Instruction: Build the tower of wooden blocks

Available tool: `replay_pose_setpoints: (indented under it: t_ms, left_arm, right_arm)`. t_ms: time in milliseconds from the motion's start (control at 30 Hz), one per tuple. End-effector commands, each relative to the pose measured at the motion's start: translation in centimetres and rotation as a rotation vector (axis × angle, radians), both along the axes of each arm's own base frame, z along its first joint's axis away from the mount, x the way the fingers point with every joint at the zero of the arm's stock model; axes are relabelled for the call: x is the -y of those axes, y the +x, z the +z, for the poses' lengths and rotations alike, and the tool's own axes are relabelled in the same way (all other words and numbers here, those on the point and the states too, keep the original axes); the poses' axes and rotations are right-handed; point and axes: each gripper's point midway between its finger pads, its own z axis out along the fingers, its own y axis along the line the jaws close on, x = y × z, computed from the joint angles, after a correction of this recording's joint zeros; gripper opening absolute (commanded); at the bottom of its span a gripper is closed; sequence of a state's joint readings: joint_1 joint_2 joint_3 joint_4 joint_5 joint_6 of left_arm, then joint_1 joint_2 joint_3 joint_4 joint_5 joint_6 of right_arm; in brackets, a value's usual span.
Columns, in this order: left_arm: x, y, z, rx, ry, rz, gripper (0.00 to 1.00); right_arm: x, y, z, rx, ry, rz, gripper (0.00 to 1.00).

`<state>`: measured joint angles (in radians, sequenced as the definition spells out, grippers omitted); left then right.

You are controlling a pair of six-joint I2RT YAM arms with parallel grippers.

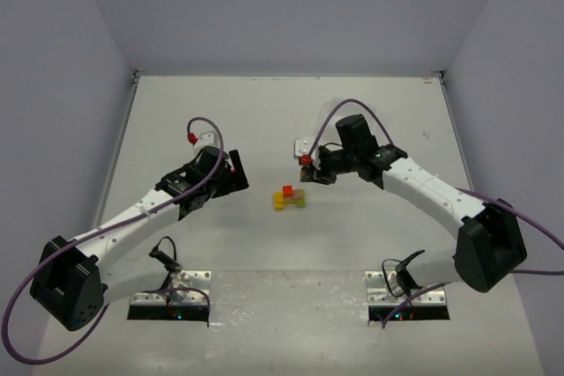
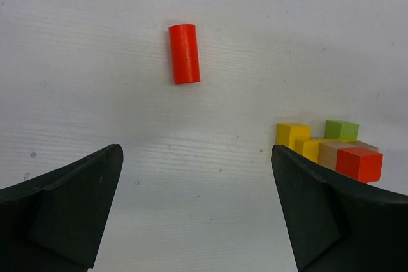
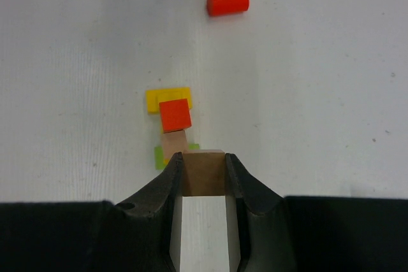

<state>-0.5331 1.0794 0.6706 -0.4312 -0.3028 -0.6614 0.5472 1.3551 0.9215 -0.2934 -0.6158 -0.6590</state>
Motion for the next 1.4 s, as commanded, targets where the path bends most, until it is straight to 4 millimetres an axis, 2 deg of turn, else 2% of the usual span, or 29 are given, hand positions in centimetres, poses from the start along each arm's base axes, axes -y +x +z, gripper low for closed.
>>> replay_pose_setpoints:
  t_ms: [0, 200, 400, 1367]
  left_arm:
    - [1.7, 2.1, 2.9, 0.101, -0.052, -0.071, 1.00]
    - [3.1, 2.5, 3.2, 0.127, -0.081, -0.147, 1.00]
    - [3.3, 2.9, 2.5, 0.123, -0.073, -0.155, 1.00]
    - [4.3, 2.5, 2.1, 0.097, -0.091, -0.216, 1.00]
  right_arm:
    - [-0.6, -1.2, -1.4, -0.017, 0.013, 0.101, 0.05]
    - [-1.0, -1.1, -3.1, -0.085, -0.004, 0.110, 0.08]
    - [-1.2, -0.6, -4.6, -0.113, -0.012, 0.084, 0.10]
    - [-2.3, 0.0, -5.1, -0.161, 0.012, 0.081, 0.16]
